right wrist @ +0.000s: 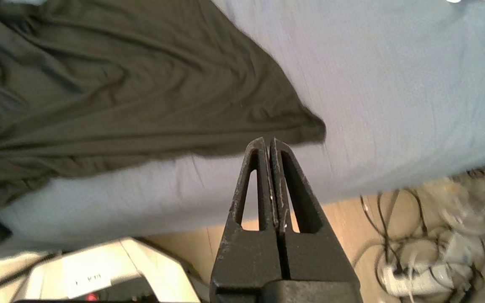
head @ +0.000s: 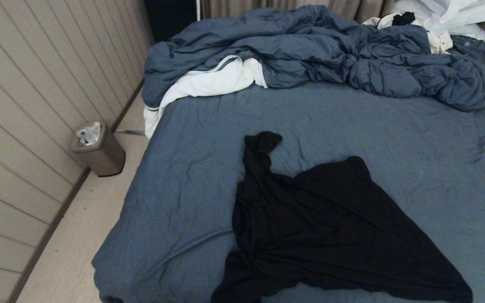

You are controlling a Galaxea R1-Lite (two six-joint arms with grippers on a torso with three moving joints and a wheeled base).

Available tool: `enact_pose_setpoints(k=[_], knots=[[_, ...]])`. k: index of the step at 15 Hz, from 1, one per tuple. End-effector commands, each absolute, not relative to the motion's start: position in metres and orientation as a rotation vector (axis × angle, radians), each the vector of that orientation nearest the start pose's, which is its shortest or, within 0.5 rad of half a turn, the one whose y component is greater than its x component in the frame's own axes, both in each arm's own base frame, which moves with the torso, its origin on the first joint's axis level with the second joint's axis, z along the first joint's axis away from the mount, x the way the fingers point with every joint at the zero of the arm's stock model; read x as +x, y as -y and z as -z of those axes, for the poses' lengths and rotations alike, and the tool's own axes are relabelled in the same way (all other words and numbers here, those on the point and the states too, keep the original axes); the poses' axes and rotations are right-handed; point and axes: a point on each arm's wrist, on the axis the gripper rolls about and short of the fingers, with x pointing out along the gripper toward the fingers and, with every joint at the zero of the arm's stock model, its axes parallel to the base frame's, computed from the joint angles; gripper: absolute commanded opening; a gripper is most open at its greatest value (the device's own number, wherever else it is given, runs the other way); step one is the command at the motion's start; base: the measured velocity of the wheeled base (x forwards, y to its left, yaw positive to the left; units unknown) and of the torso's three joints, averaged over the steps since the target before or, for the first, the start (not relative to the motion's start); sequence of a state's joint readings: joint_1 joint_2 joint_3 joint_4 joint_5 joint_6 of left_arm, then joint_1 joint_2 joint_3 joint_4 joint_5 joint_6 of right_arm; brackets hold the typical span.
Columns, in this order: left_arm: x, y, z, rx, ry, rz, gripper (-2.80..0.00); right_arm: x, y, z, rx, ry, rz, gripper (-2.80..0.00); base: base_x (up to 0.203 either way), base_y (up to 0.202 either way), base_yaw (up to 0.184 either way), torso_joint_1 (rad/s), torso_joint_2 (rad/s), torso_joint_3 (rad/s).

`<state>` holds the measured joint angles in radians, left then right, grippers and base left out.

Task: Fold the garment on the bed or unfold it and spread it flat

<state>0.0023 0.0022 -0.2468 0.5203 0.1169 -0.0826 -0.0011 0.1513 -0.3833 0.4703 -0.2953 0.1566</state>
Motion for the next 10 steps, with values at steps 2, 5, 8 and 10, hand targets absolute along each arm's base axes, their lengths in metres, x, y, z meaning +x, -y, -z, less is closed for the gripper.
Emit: enact_pose_setpoints(k=[2, 5, 8, 10], knots=[[-0.033, -0.001, -0.108, -0.093, -0.329, -0.073, -2.8, -0.045, 0.007, -0.134, 0.119, -0.205, 0.31, -2.8, 0.0, 0.0, 0.0, 0.0, 0.0, 0.0], [0.013, 0.001, -0.143, -0.217, -0.467, -0.029, -2.8, -0.049, 0.006, -0.127, 0.121, -0.182, 0.303, -2.8, 0.0, 0.0, 0.0, 0.0, 0.0, 0.0], [0.067, 0.003, -0.171, -0.316, -0.567, 0.063, -2.8, -0.052, 0.006, -0.102, 0.074, -0.175, 0.277, -2.8, 0.0, 0.0, 0.0, 0.0, 0.0, 0.0], [0.112, 0.009, -0.176, -0.372, -0.697, 0.147, -2.8, -0.05, 0.006, -0.099, 0.06, -0.174, 0.262, -2.8, 0.0, 0.0, 0.0, 0.0, 0.0, 0.0]])
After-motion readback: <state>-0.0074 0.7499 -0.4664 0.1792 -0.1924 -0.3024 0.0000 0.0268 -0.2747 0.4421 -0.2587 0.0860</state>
